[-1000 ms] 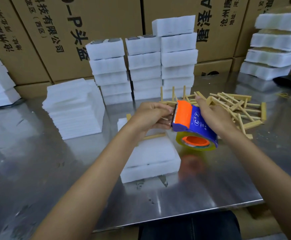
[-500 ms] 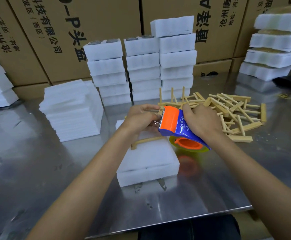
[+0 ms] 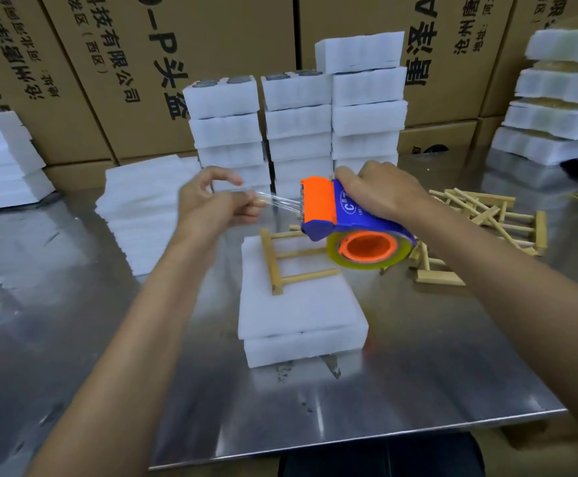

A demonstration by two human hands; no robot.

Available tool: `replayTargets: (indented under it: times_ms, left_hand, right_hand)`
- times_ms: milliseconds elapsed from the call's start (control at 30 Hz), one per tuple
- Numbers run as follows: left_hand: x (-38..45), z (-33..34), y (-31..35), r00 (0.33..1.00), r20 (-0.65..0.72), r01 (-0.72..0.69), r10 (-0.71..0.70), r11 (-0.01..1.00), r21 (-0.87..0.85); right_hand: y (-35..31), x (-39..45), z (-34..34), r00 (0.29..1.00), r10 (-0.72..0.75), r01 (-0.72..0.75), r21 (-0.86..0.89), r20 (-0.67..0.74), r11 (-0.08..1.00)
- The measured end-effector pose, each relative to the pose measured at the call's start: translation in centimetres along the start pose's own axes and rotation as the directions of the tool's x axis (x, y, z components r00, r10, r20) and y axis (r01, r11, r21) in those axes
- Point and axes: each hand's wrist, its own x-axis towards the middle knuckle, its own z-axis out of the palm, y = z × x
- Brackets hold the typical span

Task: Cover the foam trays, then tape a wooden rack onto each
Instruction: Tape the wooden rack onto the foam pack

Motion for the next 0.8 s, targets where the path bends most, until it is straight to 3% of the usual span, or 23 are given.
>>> replayTargets:
  times_ms: [133, 200, 333, 500, 633, 800]
  left_hand:
    - [0.3, -9.6, -0.4, 0.976, -0.211, 0.028, -0.053, 0.993, -0.117]
    - [-0.3, -13.1, -1.1, 0.957, -0.278, 0.062, -0.085, 0.994, -0.092]
    - [-0.9, -14.8, -3.6, 0.958, -0.25, 0.126, -0.142, 0.989, -0.078]
    - [-0.2, -14.6, -5.5, 0.924, -0.176, 0.304, -0.34, 0.931, -0.203]
    - [-0.3, -14.1, -7.2, 0.915, -0.111, 0.379, -0.387, 0.921, -0.091]
    - [-0.6, -12.7, -8.7, 0.898, -0.131, 0.439, -0.42, 0.877, 0.197]
  right_hand:
    - [3.4, -0.2, -0.2, 0.998, 0.035, -0.028, -0.135, 0.048, 0.99]
    - [5.2, -0.1, -0.6, 0.99, 0.083, -0.058, -0.201, 0.118, 0.978]
    - [6.3, 1.3, -0.7, 0.971, 0.133, -0.093, -0.198, 0.199, 0.976]
    - [6.4, 2.0, -0.5, 0.973, 0.106, -0.046, -0.282, 0.204, 0.958]
    - [6.8, 1.6, -0.6, 0.972, 0.122, -0.055, -0.311, 0.199, 0.949]
    - [7.0, 1.3, -0.6, 0.97, 0.122, -0.05, -0.319, 0.212, 0.946]
